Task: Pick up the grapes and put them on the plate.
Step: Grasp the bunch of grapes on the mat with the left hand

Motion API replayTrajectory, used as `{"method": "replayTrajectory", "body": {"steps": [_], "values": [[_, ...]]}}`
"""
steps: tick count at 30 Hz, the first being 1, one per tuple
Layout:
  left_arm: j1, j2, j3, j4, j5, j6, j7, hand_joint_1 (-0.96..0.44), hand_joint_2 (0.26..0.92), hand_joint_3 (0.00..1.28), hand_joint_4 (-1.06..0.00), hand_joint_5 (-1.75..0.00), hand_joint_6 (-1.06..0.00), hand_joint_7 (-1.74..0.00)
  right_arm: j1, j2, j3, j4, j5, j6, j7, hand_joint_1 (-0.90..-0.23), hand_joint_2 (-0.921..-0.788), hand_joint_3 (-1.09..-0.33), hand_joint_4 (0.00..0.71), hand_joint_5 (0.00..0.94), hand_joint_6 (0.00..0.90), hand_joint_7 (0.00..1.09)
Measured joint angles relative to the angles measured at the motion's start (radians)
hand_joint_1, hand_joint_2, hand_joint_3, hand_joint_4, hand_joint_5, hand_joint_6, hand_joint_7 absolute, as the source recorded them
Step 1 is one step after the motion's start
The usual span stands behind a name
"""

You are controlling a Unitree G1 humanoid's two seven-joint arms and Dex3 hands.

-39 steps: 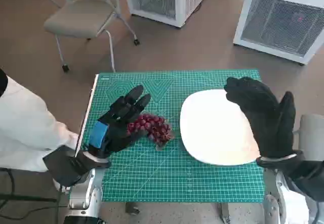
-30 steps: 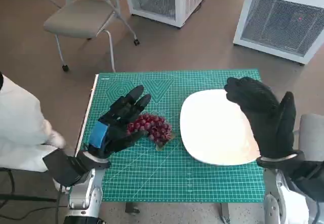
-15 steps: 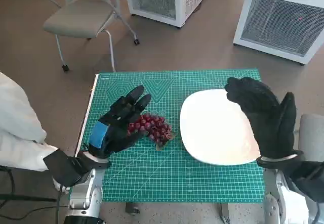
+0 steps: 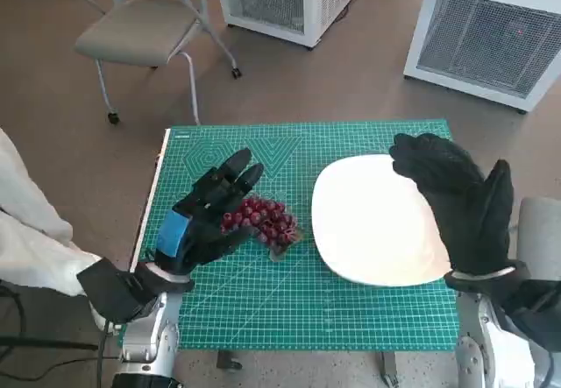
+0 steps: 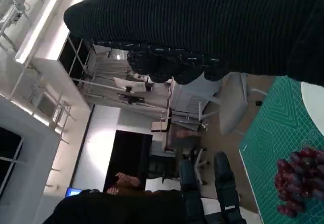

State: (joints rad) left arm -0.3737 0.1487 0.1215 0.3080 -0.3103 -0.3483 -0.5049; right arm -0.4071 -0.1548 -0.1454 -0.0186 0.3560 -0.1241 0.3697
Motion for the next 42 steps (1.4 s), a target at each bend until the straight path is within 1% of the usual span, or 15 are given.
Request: {"method": "replayTrajectory", "body": {"steps": [15,17,19,21,24,27,30,35,38,42], "values": [[-0.001,-0.001,-0.01,0.016,0.007,-0.004,0.008,-0.41,0.921,0.06,-0.33,0.0,-0.4,0.0,0.001,0.0,-0.004,-0.008,-0.004,0.0,0.0,-0.324,-0.921,-0.597,0.469,0.818,0.26,0.97],[-0.003,0.004,-0.015,0.02,0.035,-0.016,0.018,-0.42,0.919,0.05,-0.29,0.0,-0.35,0.0,0.002,0.0,-0.004,-0.01,-0.004,0.001,0.0,-0.324,-0.921,-0.597,0.469,0.818,0.26,0.97],[-0.007,0.021,-0.028,0.025,0.102,-0.034,0.044,-0.43,0.908,0.03,-0.22,0.0,-0.26,0.0,0.002,0.0,-0.004,-0.012,-0.004,0.001,0.0,-0.324,-0.921,-0.597,0.469,0.818,0.26,0.97],[-0.01,0.047,-0.041,0.025,0.183,-0.042,0.075,-0.43,0.879,0.02,-0.15,0.0,-0.17,0.0,0.002,0.0,-0.004,-0.015,-0.004,0.0,0.0,-0.323,-0.921,-0.597,0.47,0.819,0.26,0.97],[-0.013,0.092,-0.057,0.013,0.311,-0.031,0.118,-0.39,0.817,0.01,-0.06,0.0,-0.09,0.0,0.002,0.0,-0.004,-0.02,-0.004,-0.001,0.0,-0.322,-0.921,-0.597,0.47,0.819,0.261,0.97],[-0.013,0.135,-0.076,-0.022,0.442,0.013,0.148,-0.32,0.758,0.0,-0.02,0.0,-0.07,-0.01,0.002,0.0,-0.005,-0.023,-0.004,-0.002,0.0,-0.321,-0.921,-0.597,0.471,0.82,0.263,0.97],[-0.013,0.172,-0.098,-0.079,0.577,0.081,0.161,-0.27,0.725,0.0,-0.01,0.0,-0.08,-0.01,0.002,0.0,-0.006,-0.026,-0.004,-0.002,0.0,-0.321,-0.921,-0.597,0.472,0.821,0.263,0.97],[-0.014,0.218,-0.161,-0.207,0.802,0.229,0.16,-0.23,0.705,0.0,0.0,0.0,-0.11,-0.02,0.002,0.0,-0.007,-0.031,-0.004,0.0,0.0,-0.32,-0.921,-0.597,0.472,0.821,0.263,0.97],[-0.018,0.231,-0.217,-0.295,0.935,0.332,0.146,-0.21,0.7,0.0,0.0,0.0,-0.13,-0.03,0.004,0.0,-0.007,-0.034,-0.004,0.005,0.0,-0.32,-0.921,-0.598,0.473,0.821,0.263,0.97],[-0.033,0.233,-0.289,-0.383,1.058,0.452,0.116,-0.19,0.696,0.0,0.0,0.0,-0.14,-0.03,0.015,0.0,-0.006,-0.041,-0.003,0.017,0.0,-0.32,-0.921,-0.598,0.473,0.821,0.262,0.97]]}}
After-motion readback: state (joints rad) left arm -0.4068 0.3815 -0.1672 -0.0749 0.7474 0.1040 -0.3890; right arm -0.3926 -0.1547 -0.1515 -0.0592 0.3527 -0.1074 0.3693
